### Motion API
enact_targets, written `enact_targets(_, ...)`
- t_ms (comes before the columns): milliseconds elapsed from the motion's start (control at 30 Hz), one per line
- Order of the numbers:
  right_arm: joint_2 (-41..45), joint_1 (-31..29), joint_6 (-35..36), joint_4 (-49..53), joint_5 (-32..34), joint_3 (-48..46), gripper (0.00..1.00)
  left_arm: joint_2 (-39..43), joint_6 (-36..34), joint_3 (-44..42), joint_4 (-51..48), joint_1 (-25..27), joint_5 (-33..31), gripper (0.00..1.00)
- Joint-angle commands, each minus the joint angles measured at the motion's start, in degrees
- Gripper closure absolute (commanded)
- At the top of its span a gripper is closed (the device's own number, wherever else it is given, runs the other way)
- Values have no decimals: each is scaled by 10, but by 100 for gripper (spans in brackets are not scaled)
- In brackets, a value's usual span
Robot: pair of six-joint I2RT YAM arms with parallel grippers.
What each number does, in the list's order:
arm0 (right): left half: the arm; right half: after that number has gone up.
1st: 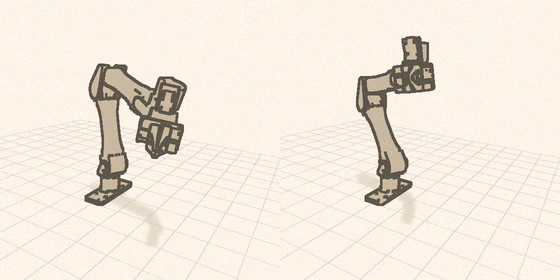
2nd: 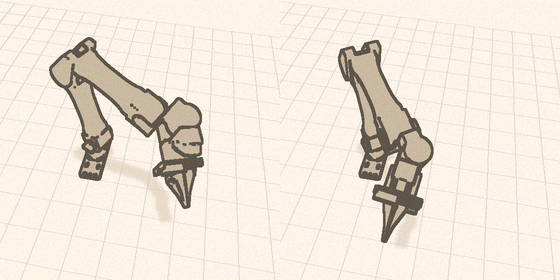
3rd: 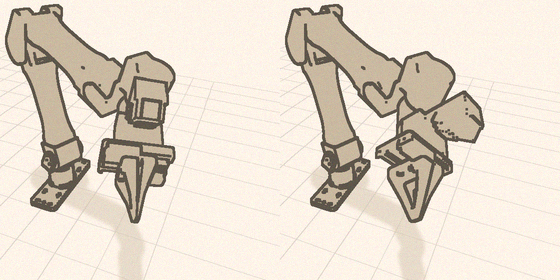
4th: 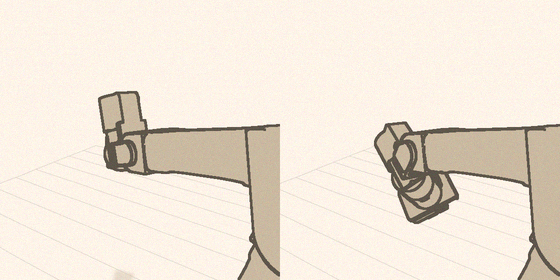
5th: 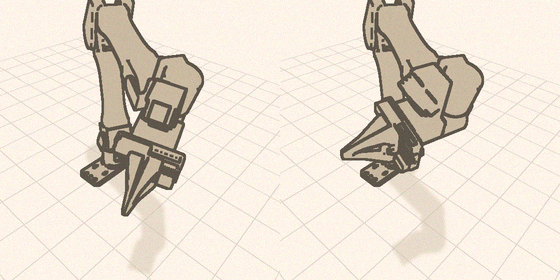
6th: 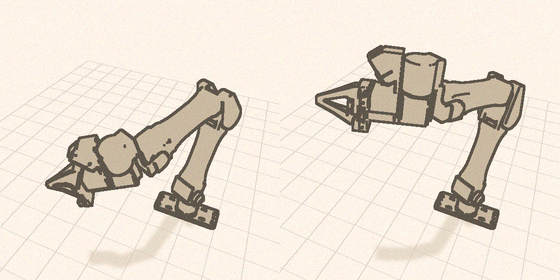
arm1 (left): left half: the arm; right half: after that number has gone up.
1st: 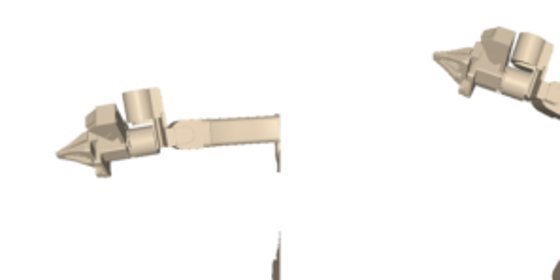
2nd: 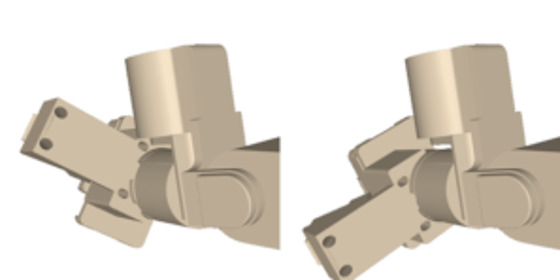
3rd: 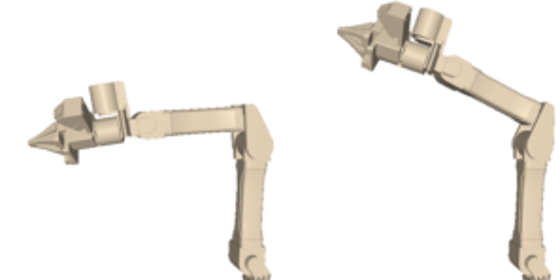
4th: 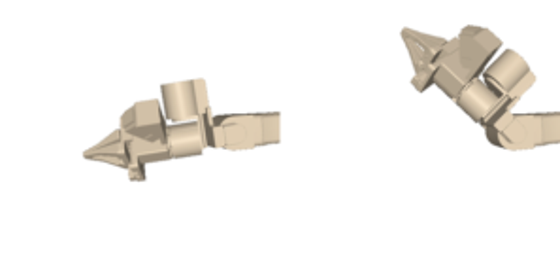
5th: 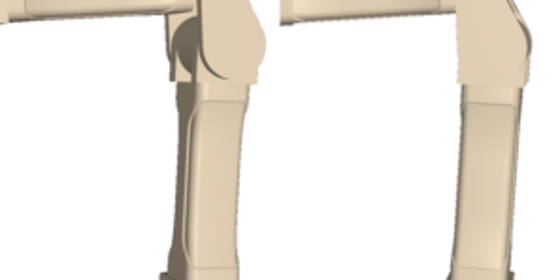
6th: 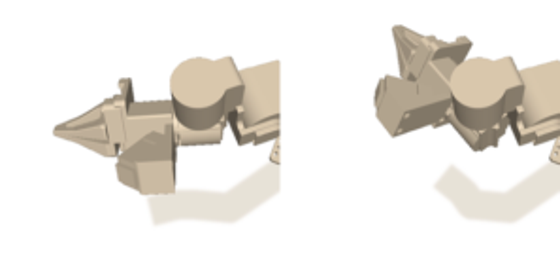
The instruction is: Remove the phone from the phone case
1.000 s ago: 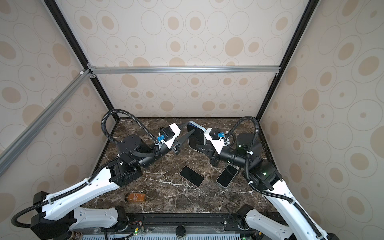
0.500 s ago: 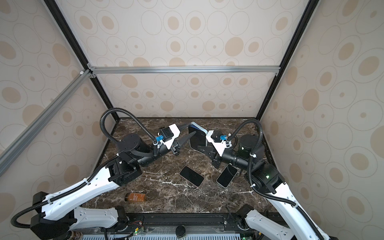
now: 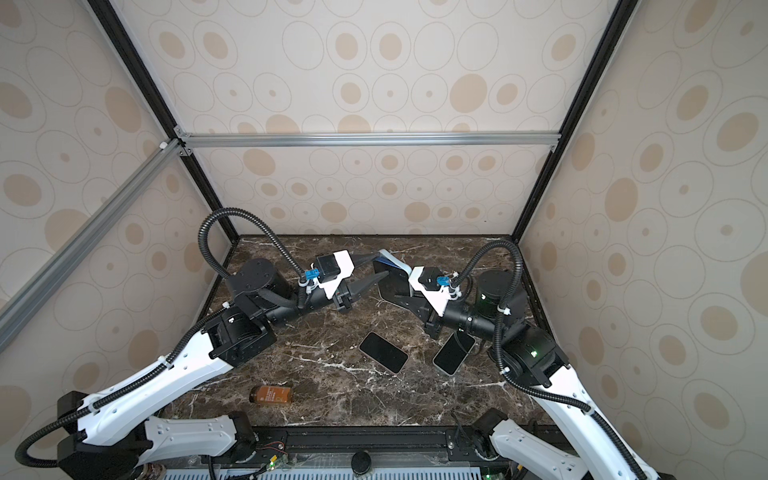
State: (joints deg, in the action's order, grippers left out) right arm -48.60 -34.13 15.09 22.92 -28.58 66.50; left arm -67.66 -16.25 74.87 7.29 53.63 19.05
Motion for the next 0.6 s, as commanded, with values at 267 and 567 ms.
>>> enact_targets(267,-8,-13,84,10,-146,62,100,-12,59,-5,-98,-93,264,66)
enact_targets(567,-16,-13,72,-23,-170,61,100,-11,135,-49,-34,-115,305,59)
